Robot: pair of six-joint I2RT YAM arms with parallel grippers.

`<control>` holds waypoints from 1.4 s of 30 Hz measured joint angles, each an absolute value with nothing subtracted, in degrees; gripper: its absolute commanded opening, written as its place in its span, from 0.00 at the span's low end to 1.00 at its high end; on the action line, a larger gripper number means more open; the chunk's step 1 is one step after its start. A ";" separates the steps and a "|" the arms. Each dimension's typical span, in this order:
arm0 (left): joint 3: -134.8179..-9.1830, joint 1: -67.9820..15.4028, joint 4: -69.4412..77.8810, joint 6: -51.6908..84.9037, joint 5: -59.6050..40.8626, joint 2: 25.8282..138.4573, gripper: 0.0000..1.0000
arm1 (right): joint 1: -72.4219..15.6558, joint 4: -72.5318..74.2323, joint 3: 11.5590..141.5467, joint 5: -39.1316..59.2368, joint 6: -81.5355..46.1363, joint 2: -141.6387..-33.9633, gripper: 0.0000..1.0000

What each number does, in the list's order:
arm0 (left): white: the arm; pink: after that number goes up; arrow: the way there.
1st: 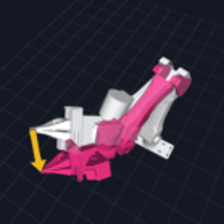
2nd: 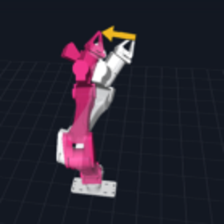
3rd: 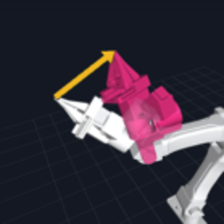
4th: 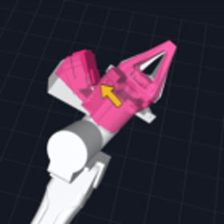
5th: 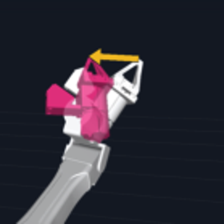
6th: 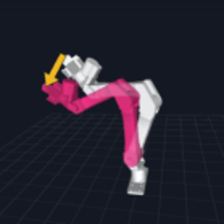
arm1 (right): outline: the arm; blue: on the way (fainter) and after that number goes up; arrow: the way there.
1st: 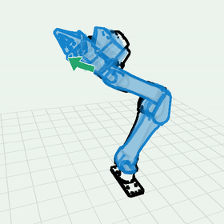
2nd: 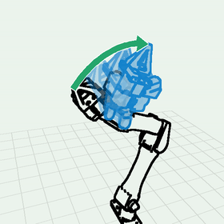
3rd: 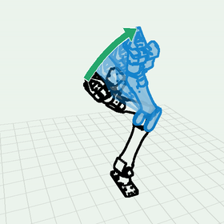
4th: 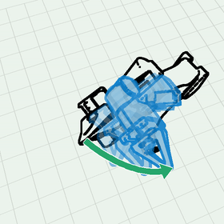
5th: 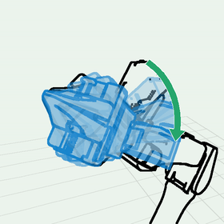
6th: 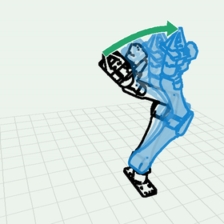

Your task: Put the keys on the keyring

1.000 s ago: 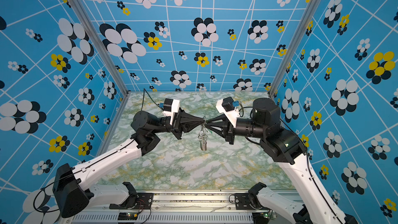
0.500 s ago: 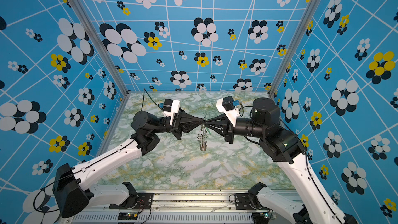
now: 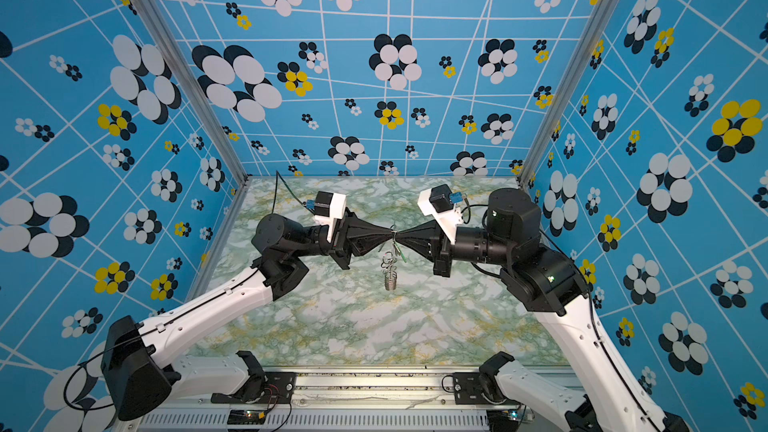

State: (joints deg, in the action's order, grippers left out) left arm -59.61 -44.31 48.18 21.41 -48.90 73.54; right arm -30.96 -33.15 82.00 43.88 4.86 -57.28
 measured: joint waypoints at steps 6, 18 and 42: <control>-59.61 -44.36 47.46 21.12 -48.82 73.30 0.03 | -30.96 -33.36 82.00 44.01 5.15 -57.28 0.00; -59.96 -44.51 32.77 15.75 -46.70 69.54 0.41 | -30.98 -44.91 85.17 42.78 11.18 -59.92 0.00; -76.55 -44.51 -15.18 -2.70 -42.87 72.73 0.30 | -32.58 -53.67 86.00 40.60 16.78 -65.06 0.00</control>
State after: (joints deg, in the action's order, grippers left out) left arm -76.55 -44.51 -15.18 -2.70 -42.87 72.73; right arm -32.58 -53.67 86.00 40.60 16.78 -65.06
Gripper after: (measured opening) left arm 0.326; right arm 0.046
